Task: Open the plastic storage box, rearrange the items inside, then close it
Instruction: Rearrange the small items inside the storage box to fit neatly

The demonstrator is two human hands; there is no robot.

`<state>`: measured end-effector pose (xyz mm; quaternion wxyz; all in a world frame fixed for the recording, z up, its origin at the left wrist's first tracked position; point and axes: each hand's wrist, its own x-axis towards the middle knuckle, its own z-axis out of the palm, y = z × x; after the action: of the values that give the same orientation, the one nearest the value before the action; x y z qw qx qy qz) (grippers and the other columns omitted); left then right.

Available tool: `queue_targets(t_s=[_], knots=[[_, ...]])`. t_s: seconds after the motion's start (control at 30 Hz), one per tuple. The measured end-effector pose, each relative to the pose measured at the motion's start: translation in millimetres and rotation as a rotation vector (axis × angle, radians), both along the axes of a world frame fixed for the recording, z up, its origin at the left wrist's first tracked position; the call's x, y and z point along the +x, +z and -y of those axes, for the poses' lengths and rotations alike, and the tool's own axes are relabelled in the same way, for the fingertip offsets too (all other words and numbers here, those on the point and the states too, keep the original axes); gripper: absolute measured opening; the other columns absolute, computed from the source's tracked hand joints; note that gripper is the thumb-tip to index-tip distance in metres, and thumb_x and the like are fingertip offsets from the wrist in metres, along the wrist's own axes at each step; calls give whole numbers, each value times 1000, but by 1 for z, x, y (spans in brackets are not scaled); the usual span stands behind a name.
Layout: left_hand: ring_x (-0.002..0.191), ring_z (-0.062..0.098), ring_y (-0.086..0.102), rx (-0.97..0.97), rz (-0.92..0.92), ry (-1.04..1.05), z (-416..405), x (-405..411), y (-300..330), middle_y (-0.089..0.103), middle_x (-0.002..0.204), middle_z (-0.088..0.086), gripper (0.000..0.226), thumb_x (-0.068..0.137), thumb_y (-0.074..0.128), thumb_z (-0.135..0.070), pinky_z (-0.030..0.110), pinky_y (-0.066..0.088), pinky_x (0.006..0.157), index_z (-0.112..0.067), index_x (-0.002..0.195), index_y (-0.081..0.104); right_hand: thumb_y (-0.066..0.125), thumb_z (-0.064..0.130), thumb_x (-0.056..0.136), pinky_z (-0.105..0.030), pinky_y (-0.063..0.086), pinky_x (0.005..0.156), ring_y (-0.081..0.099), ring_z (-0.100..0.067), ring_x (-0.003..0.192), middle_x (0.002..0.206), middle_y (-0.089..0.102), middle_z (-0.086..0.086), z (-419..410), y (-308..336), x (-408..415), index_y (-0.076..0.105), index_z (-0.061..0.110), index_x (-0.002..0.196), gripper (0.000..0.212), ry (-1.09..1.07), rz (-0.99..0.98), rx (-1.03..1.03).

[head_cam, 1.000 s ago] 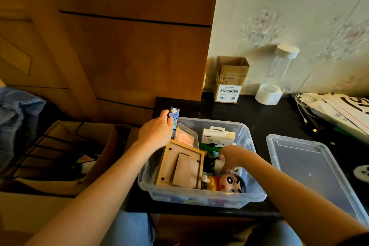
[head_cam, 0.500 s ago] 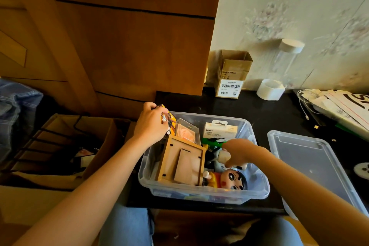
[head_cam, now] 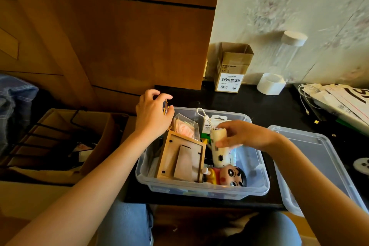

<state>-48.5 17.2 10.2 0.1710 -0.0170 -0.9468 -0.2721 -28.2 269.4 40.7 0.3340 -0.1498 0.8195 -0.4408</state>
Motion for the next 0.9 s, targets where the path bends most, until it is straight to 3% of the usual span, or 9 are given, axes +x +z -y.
queue_targets(t_s=[0.07, 0.17, 0.27, 0.4, 0.5, 0.6, 0.67, 0.77, 0.9], knots=[[117, 19, 43, 104, -98, -57, -4, 2, 5, 46, 122, 4, 23, 91, 57, -21, 22, 36, 95, -19, 113, 63, 71, 30, 73, -32, 53, 89, 64, -22, 98, 104, 68, -6, 14, 1, 6, 62, 19, 104, 33, 55, -9, -100], [107, 9, 50, 279, -78, -213, -13, 5, 16, 51, 115, -2, 20, 94, 53, -16, 2, 34, 82, -17, 109, 66, 74, 28, 76, -25, 53, 84, 63, -16, 91, 105, 67, -3, 41, -14, 12, 64, 15, 108, 36, 171, -165, 61], [97, 5, 60, 355, 134, -437, -22, 10, 22, 64, 107, -7, 21, 97, 47, -23, 13, 47, 79, -24, 107, 66, 73, 30, 78, -10, 43, 75, 57, -4, 84, 106, 66, 4, 61, -31, 15, 65, 18, 111, 36, 256, -354, 269], [87, -1, 60, 163, 459, -675, -36, 15, 15, 64, 95, -16, 19, 96, 51, -30, 22, 50, 77, -26, 107, 66, 64, 9, 85, -20, 54, 79, 69, -9, 84, 97, 72, -1, 50, -19, 9, 68, 14, 100, 16, 166, -7, 59], [94, 7, 58, -44, 629, -744, -41, 17, 4, 62, 101, -9, 22, 91, 60, -31, 31, 50, 84, -23, 111, 65, 61, 14, 89, -23, 53, 81, 69, -19, 85, 99, 71, -10, 18, -21, -7, 68, 8, 99, 14, 76, -140, 347], [92, 5, 57, -109, 681, -798, -42, 20, -2, 58, 94, -14, 18, 87, 66, -25, 28, 50, 84, -24, 105, 66, 56, 14, 89, -25, 47, 81, 58, -21, 82, 96, 64, -13, 1, -42, -13, 63, -1, 101, 20, 90, -305, 821], [91, 4, 57, -123, 685, -812, -44, 20, -2, 57, 91, -15, 18, 85, 68, -22, 27, 50, 83, -23, 103, 67, 57, 21, 90, -24, 43, 75, 50, -17, 80, 94, 61, -12, 4, -57, -9, 61, 1, 103, 24, 150, -312, 975], [89, 2, 56, -103, 651, -808, -47, 19, -1, 57, 91, -16, 20, 87, 66, -22, 25, 49, 82, -22, 107, 67, 54, 34, 91, -25, 42, 78, 54, -20, 87, 100, 62, -10, 15, -78, -10, 60, 4, 109, 35, 188, -247, 1054], [97, 8, 57, -71, 611, -754, -48, 18, -3, 62, 105, -6, 21, 90, 62, -25, 30, 50, 88, -23, 110, 67, 61, 30, 86, -26, 44, 81, 56, -22, 97, 112, 61, -10, 18, -105, -17, 57, 5, 114, 38, 36, -218, 1047]])
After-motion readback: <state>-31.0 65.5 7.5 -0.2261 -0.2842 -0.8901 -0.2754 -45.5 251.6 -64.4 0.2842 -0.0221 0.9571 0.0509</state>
